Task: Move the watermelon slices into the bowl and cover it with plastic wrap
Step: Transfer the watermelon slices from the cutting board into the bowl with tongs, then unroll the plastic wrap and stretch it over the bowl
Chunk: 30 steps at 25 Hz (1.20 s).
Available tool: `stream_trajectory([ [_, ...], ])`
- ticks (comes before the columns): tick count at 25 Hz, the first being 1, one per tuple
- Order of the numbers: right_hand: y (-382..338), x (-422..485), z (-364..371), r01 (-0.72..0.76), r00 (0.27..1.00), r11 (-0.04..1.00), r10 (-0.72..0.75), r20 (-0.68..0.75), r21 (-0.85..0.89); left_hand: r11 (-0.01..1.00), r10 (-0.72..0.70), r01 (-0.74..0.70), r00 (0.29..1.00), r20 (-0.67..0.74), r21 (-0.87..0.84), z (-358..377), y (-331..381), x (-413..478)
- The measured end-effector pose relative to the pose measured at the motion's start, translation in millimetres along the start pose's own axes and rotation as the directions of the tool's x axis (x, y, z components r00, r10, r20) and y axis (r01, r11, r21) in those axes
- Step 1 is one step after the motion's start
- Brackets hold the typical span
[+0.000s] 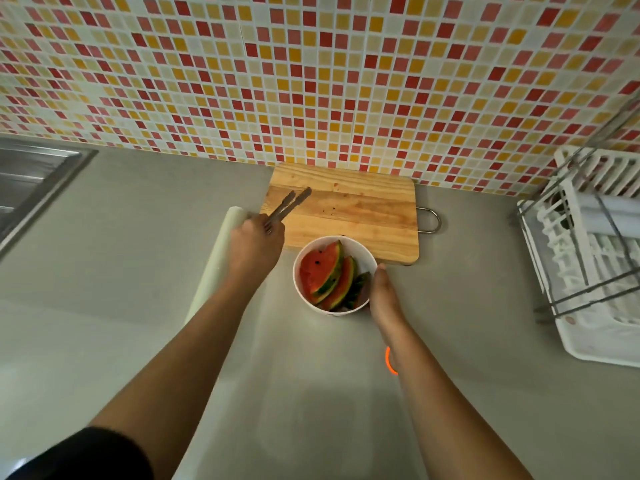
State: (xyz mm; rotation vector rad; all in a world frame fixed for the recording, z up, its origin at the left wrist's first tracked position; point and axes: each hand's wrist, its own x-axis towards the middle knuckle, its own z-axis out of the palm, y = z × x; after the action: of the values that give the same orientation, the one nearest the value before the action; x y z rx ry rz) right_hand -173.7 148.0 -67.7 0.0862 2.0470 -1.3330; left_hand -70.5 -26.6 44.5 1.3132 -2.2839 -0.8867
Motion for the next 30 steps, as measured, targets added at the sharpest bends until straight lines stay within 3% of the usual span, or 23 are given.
stream_trajectory([
  [5,7,7,4,-0.031,0.994,0.999,0.030,-0.102,-0.008,0.965,0.077,-0.085,0.996,0.043,0.248,54,-7,60],
  [17,5,1,3,-0.009,0.993,1.000,0.010,-0.119,0.006,0.961,-0.020,-0.012,0.994,0.111,0.276,94,-24,93],
  [19,0,-5,2,0.030,0.991,0.999,-0.027,-0.134,0.019,0.975,0.011,-0.038,0.992,0.122,0.220,87,-20,88],
  [22,-3,-23,-1,0.168,0.971,0.984,-0.154,-0.181,0.064,0.989,0.074,-0.067,0.996,0.045,-0.129,62,-25,56],
  [23,-1,-28,-2,0.206,0.966,0.972,-0.184,-0.183,0.109,0.972,0.064,-0.046,0.995,0.072,-0.232,53,-32,41],
  [25,2,-37,-2,0.169,0.984,0.943,-0.144,-0.109,0.285,0.922,-0.003,0.126,0.948,0.319,-0.367,33,-45,7],
  [27,-4,-46,-1,0.094,0.993,0.899,-0.117,0.029,0.428,0.814,-0.046,0.388,0.784,0.619,-0.432,22,-45,-14],
  [28,-9,-50,-1,0.069,0.991,0.893,-0.114,0.075,0.446,0.758,-0.035,0.467,0.725,0.688,-0.455,19,-42,-21],
  [30,-18,-60,-3,0.065,0.984,0.898,-0.131,0.123,0.435,0.712,-0.014,0.501,0.711,0.703,-0.492,13,-34,-33],
])
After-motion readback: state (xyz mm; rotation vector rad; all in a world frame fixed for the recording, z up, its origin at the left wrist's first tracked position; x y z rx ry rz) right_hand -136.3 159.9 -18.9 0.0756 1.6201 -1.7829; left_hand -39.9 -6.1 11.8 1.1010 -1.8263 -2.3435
